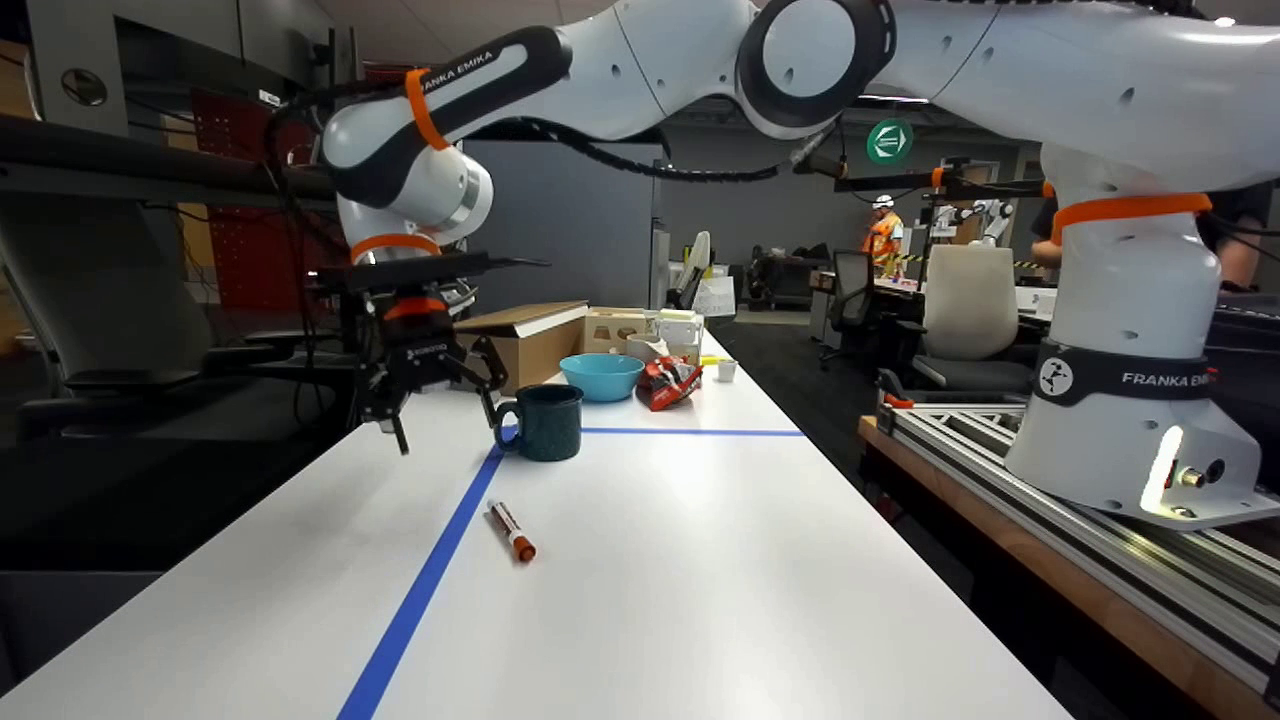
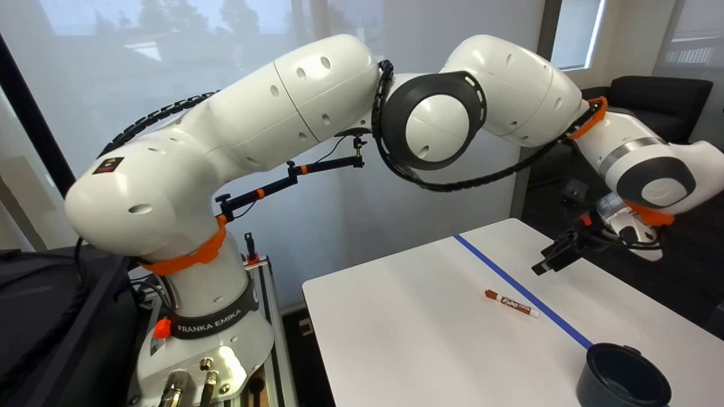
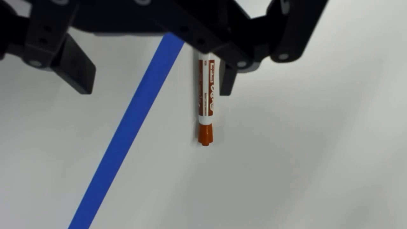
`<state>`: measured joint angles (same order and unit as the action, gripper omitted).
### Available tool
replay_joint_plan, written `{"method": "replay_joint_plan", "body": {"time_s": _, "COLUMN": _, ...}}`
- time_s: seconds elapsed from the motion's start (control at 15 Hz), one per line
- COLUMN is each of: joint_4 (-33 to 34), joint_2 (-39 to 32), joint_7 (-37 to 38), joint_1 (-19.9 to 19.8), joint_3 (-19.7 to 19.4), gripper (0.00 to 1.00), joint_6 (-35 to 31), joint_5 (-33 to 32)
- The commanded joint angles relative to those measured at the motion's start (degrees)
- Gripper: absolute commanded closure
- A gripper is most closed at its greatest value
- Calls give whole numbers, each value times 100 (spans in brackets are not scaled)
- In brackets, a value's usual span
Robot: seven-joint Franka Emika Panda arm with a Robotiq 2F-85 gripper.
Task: Remove the marker from the cup and put it on the table
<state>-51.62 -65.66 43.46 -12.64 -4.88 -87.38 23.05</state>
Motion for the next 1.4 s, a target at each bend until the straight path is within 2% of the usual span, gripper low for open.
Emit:
{"method": "replay_joint_plan", "body": {"time_s": 0.0, "joint_4": -544, "joint_2": 670, "joint_7": -146, "joint_1": 60, "joint_3": -47, "gripper": 0, "joint_6": -189, "joint_5": -36}}
{"method": "replay_joint_plan", "body": {"time_s": 0.2, "joint_4": -973, "joint_2": 1198, "joint_7": -299, "joint_1": 113, "joint_3": -75, "gripper": 0, "joint_6": -353, "joint_5": -74}}
{"method": "replay_joint_plan", "body": {"time_s": 0.6, "joint_4": -2348, "joint_2": 2609, "joint_7": -937, "joint_1": 414, "joint_3": -207, "gripper": 0, "joint_6": -896, "joint_5": -285}}
{"method": "replay_joint_plan", "body": {"time_s": 0.87, "joint_4": -3212, "joint_2": 3438, "joint_7": -1762, "joint_1": 645, "joint_3": -214, "gripper": 0, "joint_6": -1297, "joint_5": -823}}
{"method": "replay_joint_plan", "body": {"time_s": 1.0, "joint_4": -3675, "joint_2": 3833, "joint_7": -2363, "joint_1": 620, "joint_3": -136, "gripper": 0, "joint_6": -1353, "joint_5": -938}}
{"method": "replay_joint_plan", "body": {"time_s": 1.07, "joint_4": -2767, "joint_2": 3167, "joint_7": -1849, "joint_1": 570, "joint_3": -152, "gripper": 0, "joint_6": -1033, "joint_5": -755}}
{"method": "replay_joint_plan", "body": {"time_s": 1.33, "joint_4": -3339, "joint_2": 3604, "joint_7": -2258, "joint_1": 590, "joint_3": -141, "gripper": 0, "joint_6": -1162, "joint_5": -832}}
